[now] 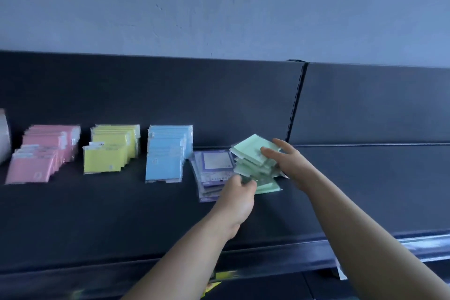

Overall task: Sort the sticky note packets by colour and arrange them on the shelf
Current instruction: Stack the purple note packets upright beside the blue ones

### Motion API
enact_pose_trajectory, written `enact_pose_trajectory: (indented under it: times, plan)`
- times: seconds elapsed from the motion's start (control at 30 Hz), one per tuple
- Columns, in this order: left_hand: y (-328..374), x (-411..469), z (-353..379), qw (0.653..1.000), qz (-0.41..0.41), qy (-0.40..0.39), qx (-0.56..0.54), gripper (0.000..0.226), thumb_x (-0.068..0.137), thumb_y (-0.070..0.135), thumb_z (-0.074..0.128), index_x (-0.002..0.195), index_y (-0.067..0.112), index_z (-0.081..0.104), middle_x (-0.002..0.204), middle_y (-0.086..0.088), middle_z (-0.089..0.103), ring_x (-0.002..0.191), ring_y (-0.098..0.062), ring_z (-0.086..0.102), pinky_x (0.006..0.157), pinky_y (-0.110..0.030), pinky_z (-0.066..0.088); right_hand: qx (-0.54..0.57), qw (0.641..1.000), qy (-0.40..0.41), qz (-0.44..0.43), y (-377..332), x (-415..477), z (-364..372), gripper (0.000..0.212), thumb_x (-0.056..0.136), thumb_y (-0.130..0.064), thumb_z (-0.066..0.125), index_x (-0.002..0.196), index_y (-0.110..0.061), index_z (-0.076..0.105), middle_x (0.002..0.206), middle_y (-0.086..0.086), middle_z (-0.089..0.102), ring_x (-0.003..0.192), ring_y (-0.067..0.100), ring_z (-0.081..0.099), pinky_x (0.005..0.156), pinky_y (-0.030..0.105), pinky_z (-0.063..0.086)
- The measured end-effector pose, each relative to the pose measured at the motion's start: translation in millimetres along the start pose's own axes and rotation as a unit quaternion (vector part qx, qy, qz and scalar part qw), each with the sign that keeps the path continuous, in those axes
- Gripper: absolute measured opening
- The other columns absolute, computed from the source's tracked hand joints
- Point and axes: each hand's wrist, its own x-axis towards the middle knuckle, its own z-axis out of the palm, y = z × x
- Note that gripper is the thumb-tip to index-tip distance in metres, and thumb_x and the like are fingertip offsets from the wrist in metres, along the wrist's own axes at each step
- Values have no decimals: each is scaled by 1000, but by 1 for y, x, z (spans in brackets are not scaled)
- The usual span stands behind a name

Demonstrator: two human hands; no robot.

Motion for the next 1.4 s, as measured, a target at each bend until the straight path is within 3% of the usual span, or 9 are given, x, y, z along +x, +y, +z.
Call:
enact_pose_trajectory:
  times: [0.13,0.47,0.73,0.87,0.93,1.03,1.1,1.27,1.4]
  plan:
    - [2,6,16,999,-6,32,3,31,78,34,47,102,23,63,109,-1,67,108,-22,60,102,-44,45,-28,999,-44,-7,3,12,-9,64,80,-40,73,136,-29,43,100,5,71,68,20,68,85,41,54]
    - [25,30,73,1000,-4,5,-19,31,86,14,45,111,20,63,111,2,66,111,-17,57,107,-39,40,-19,1000,-7,-18,24,35,-67,69,79,-45,71,137,-27,38,105,3,69,92,22,69,91,43,53]
    - [30,45,82,999,21,-8,26,37,74,31,45,105,22,63,113,-2,67,111,-24,59,102,-40,43,-42,998,48,-17,28,48,-85,75,81,-50,67,144,-25,33,121,0,58,101,20,63,87,35,51]
    - [32,28,50,993,88,44,70,16,97,23,47,85,33,47,92,14,49,94,-13,46,88,-30,38,-177,976,112,-56,17,40,-78,77,84,-53,60,148,-26,27,152,8,23,136,27,32,102,41,40]
    - [36,14,25,982,124,102,97,17,99,20,47,112,28,55,110,16,53,103,-7,49,90,-22,36,-201,958,146,-145,10,29,-70,65,89,-42,59,146,-21,34,156,7,17,144,22,15,114,42,28]
    - [37,3,-18,956,122,220,153,32,98,20,48,129,20,54,121,11,56,107,-6,52,82,-22,40,-201,931,137,-272,-5,9,-46,39,93,-22,57,131,-16,54,145,0,40,135,12,33,104,14,25]
    - [31,2,-43,939,89,257,209,15,97,21,49,106,16,60,100,3,59,92,-17,57,71,-26,41,-192,930,85,-303,-14,-4,-24,28,93,-16,57,119,-14,64,128,-1,57,115,7,50,86,-1,29]
    - [16,8,-68,937,-47,242,247,26,96,21,49,74,11,39,66,-3,38,56,-18,37,50,-26,27,-214,954,-85,-190,-5,-9,37,16,91,-13,51,88,-4,64,76,15,63,69,31,57,63,36,45]
    - [15,20,-73,965,-25,190,182,26,89,17,54,69,13,36,73,-7,33,71,-18,39,68,-32,41,-191,964,-117,-141,9,-6,57,24,89,-10,48,67,-11,39,62,4,28,57,15,24,49,28,20]
